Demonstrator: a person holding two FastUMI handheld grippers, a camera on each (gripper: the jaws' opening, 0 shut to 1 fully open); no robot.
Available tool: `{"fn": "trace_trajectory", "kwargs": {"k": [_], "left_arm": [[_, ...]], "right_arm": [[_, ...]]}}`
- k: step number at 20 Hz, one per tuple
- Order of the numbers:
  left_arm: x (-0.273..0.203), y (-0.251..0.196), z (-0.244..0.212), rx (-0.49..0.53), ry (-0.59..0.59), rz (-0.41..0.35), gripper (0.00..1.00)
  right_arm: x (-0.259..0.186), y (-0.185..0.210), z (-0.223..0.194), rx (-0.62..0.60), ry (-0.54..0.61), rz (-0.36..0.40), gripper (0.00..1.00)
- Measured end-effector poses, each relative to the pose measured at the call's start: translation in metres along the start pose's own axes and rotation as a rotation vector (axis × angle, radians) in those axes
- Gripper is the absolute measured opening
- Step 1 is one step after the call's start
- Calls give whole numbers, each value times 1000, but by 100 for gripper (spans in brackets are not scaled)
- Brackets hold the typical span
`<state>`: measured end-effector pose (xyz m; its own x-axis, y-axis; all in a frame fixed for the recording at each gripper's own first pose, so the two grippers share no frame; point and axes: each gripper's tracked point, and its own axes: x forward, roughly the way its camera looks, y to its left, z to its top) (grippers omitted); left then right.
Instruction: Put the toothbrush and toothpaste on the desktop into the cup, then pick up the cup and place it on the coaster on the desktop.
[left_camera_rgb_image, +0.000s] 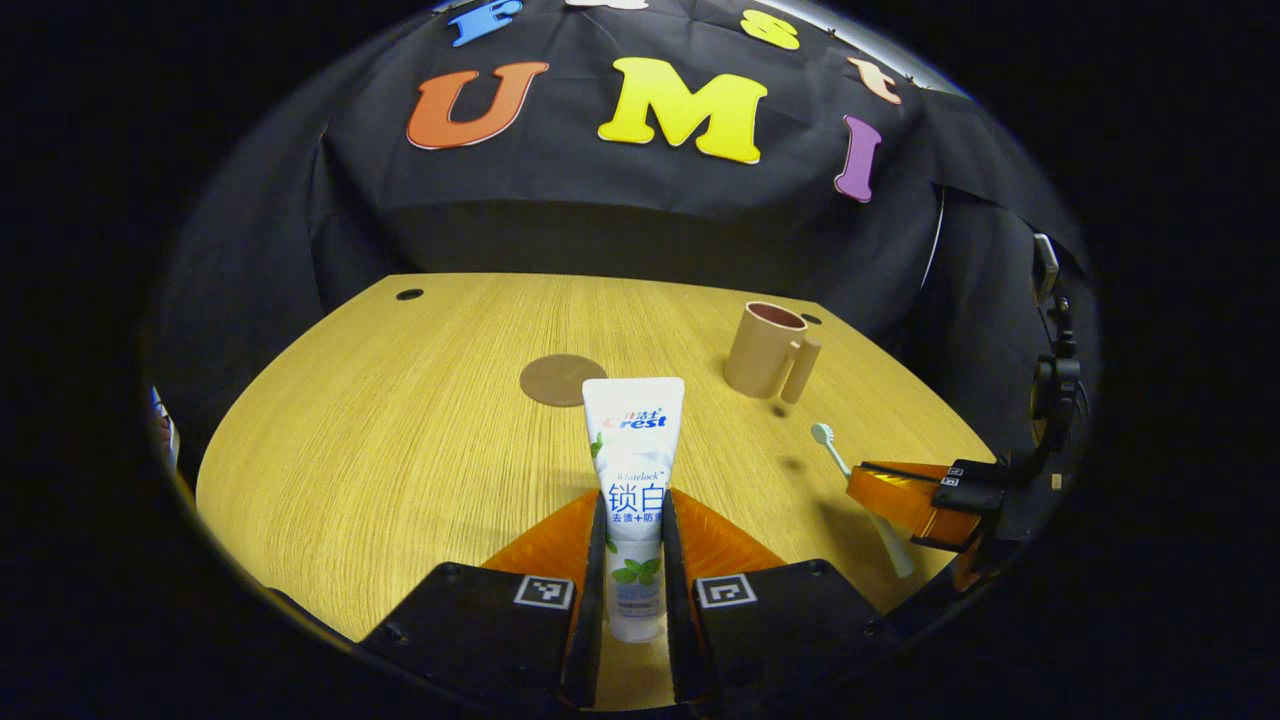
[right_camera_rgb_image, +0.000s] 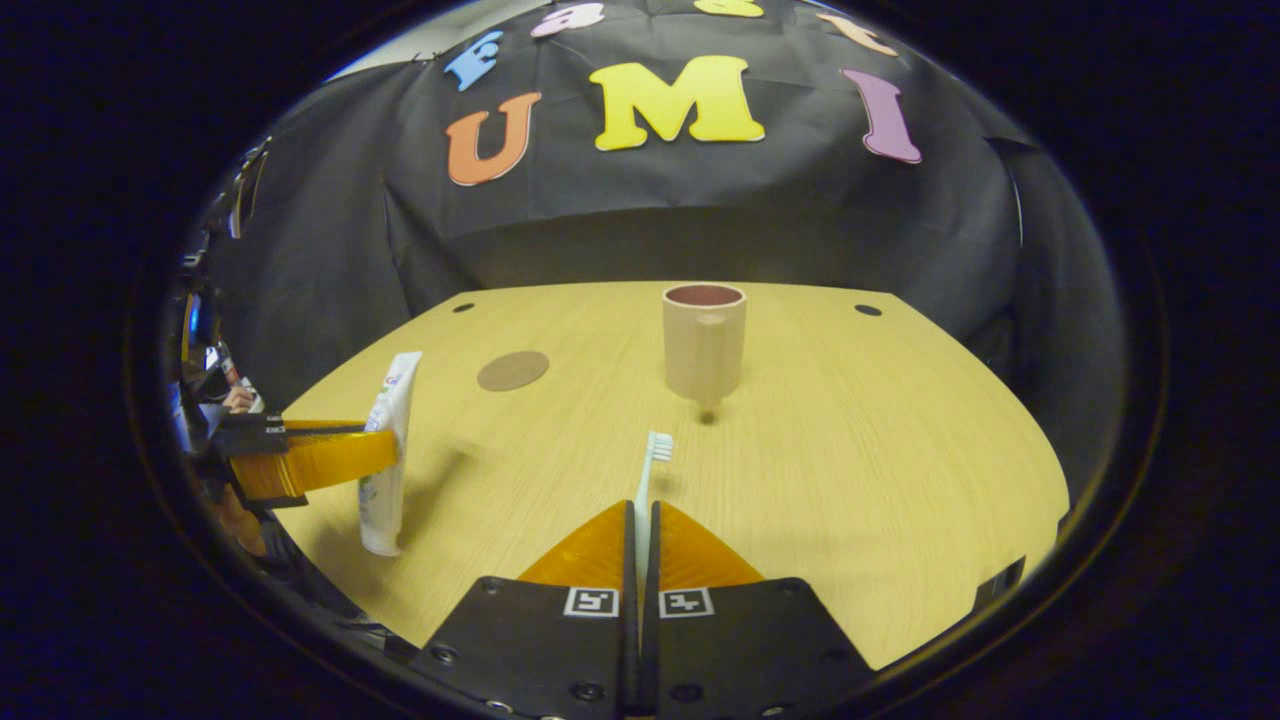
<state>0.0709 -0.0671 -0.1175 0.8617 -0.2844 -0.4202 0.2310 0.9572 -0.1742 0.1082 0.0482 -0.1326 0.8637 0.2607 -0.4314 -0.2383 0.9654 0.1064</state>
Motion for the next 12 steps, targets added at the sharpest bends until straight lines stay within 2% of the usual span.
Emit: {"fn": "trace_trajectory", "kwargs": {"k": [5,12], "left_arm": [[2,-26,46,-25,-95,-39,30],[18,-56,96,-7,-154,-106,30]], "right_arm": [[-8,-2,60,4,-92,8,0],[-3,4,144,0,-225,51,0]]}}
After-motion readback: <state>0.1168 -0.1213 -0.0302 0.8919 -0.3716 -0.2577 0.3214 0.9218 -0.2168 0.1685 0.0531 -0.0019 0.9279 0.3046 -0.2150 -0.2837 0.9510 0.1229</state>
